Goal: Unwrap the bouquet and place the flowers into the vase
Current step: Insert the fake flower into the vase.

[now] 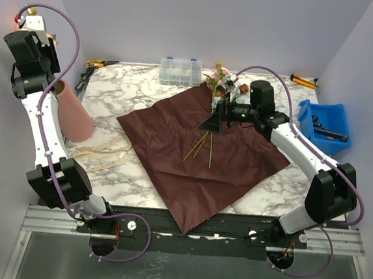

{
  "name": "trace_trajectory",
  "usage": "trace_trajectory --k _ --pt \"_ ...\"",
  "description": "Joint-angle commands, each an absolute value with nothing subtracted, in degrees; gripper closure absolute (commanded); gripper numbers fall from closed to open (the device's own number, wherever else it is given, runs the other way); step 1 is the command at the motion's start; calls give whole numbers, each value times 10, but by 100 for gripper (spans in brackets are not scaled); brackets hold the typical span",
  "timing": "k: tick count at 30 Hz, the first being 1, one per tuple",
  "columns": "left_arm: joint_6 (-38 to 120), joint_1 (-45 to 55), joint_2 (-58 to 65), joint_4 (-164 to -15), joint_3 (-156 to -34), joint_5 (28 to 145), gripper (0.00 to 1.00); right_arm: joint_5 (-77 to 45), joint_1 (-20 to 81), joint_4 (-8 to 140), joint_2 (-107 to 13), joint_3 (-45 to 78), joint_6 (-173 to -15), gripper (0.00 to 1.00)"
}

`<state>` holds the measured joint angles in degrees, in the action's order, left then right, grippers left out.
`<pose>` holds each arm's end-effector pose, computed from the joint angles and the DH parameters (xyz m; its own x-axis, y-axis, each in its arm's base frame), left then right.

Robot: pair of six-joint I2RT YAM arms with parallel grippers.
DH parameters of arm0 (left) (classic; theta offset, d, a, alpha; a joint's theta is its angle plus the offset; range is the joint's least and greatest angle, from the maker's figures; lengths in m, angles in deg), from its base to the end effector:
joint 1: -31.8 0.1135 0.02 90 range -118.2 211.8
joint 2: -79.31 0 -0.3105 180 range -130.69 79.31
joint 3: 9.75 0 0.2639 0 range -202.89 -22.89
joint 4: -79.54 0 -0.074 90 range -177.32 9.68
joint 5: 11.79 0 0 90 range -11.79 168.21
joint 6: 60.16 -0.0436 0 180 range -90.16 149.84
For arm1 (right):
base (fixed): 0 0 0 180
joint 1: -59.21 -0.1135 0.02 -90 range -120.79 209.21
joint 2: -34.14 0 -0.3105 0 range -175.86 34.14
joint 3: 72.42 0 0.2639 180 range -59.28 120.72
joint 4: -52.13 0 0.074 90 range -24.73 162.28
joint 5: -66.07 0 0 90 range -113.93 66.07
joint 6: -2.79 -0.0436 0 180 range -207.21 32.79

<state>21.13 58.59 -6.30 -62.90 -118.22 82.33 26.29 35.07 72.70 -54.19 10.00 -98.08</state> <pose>0.3166 0.1563 0.4958 -0.2826 0.0265 -0.9589 -0.3488 0.9284 0.1285 0.3191 0.1797 0.3513 -0.5673 -0.1220 -0.8144 -0.7967 0.3315 0.5053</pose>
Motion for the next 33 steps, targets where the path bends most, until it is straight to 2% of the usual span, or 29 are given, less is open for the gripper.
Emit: trace_trajectory --k 1,14,19,26,30,33 --pt "214 592 -31 -590 -1175 850 52 255 353 740 -541 117 -974 0" --pt "203 597 68 -521 -1110 891 20 252 353 748 -539 110 -966 0" --pt "184 596 110 -473 -1087 984 1 238 353 757 -539 103 -957 0" --pt "115 559 156 -392 -1027 1115 1 183 354 784 -541 101 -944 0" --pt "106 488 161 -383 -979 1108 1 133 360 789 -536 99 -945 1" --pt "124 422 162 -399 -941 1087 1 61 373 778 -533 90 -962 7"
